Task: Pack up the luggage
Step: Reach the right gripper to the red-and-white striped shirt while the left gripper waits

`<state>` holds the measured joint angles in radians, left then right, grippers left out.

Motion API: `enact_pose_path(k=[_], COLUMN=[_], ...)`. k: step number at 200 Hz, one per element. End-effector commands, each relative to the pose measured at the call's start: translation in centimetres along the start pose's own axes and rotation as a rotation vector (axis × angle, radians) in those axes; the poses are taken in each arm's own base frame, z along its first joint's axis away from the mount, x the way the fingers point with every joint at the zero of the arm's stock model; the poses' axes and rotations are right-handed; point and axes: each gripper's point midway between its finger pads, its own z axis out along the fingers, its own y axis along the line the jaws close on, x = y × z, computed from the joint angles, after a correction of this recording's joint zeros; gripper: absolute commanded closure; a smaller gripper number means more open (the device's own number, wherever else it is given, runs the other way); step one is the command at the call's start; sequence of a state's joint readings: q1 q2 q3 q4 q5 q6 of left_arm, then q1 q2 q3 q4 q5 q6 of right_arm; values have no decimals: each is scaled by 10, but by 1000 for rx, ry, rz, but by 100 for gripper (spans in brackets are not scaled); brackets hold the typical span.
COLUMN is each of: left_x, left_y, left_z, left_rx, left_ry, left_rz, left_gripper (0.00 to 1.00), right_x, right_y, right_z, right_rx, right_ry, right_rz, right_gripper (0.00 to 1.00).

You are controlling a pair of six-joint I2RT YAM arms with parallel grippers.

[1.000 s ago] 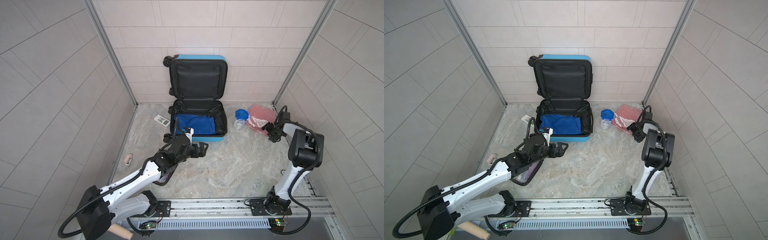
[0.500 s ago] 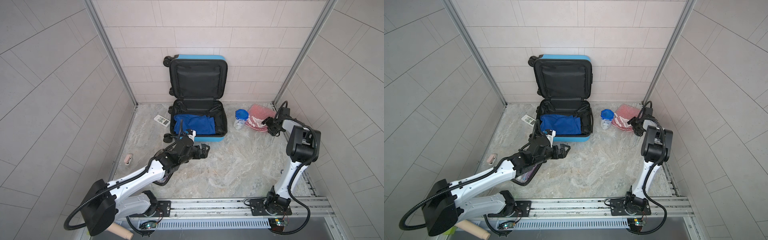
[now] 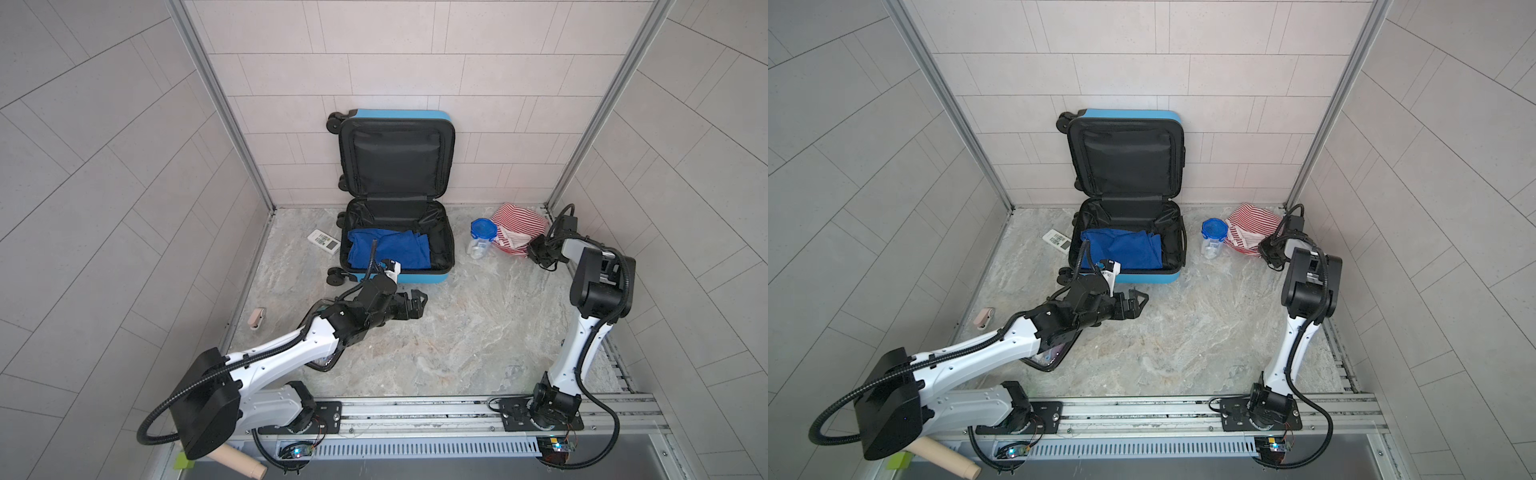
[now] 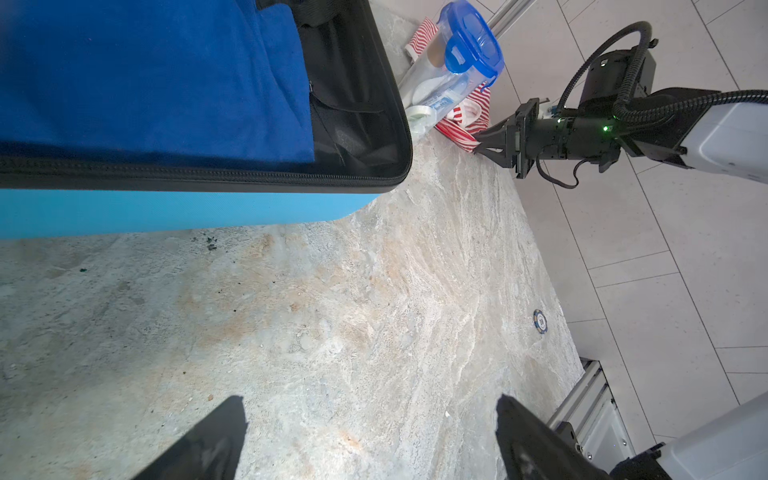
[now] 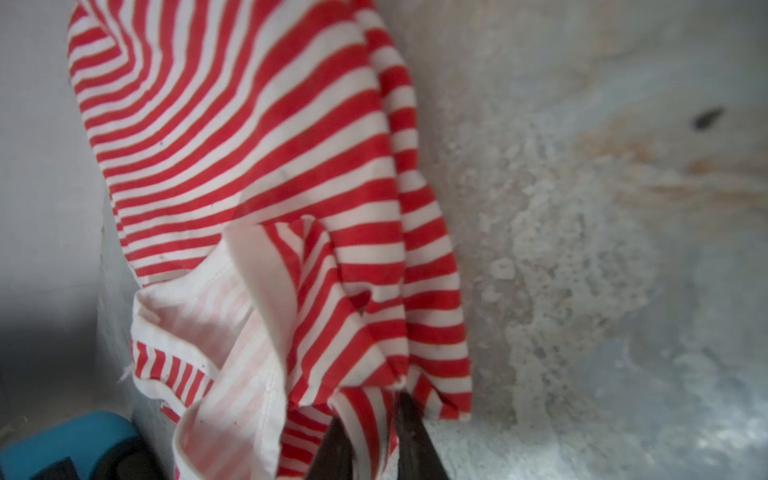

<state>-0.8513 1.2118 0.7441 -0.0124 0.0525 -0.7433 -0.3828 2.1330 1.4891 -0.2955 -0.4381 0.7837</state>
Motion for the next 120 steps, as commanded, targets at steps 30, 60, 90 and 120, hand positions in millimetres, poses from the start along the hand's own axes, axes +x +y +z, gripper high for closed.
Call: enact_pose_path(k=[30,60,90,120], left_x=[-18,-23,-29,-33], left_y=[-9,-6,-4,-3], left_z=[-12,-17,-27,-33], left_rx=[0,-15,-39,-46], left_ry=[-59,-86,-105,-118], left_rz=[13,12,61,69], left_gripper=[2,2,2,2], right_x=[20,30,42,57], right_y=[-25,-36,-45,-53], right_z=[-16,-43,-69,-95], right_rx=[78,96,108,137], right_ry=[19,-10,-30,-29], right_rz=[17,22,14,-18], right_gripper=[98,100,100,100])
